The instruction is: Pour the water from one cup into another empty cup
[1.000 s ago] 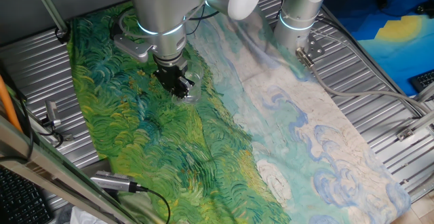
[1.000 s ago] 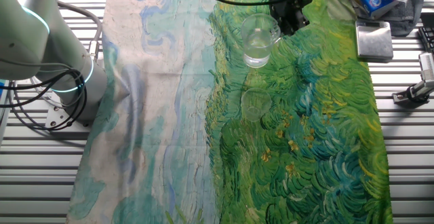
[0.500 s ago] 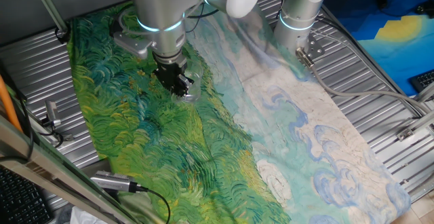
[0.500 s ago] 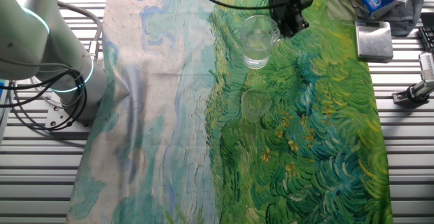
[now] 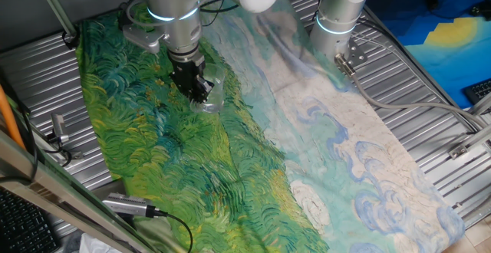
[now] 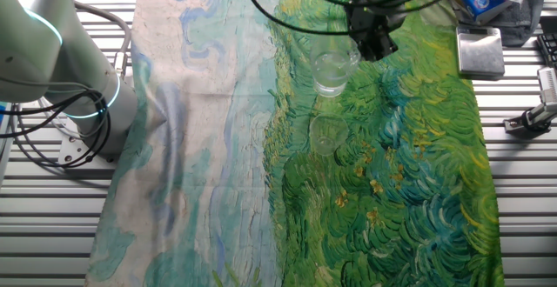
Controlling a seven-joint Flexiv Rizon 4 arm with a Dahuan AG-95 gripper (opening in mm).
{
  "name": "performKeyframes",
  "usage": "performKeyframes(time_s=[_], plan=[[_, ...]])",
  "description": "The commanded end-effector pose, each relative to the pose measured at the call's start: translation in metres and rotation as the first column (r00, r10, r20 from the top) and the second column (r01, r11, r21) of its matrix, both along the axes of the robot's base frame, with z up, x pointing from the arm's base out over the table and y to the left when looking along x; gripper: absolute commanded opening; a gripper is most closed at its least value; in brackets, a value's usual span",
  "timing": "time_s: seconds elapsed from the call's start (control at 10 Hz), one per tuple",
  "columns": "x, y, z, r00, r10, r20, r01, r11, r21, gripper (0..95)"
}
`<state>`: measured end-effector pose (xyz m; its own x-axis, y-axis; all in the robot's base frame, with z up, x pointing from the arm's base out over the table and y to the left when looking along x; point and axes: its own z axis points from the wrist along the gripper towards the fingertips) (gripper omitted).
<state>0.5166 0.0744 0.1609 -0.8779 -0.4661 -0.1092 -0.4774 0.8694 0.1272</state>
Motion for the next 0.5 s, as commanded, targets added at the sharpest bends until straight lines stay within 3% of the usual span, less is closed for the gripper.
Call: performKeyframes(time_s=[0.1,0.5], plan=[[0.0007,0.0005,-0.0028,1.000,-0.004,0.006,0.004,1.000,0.022,0.0],[0.0014,-0.0006,-0.0094,1.000,0.013,0.023,-0.014,0.999,0.043,0.0]])
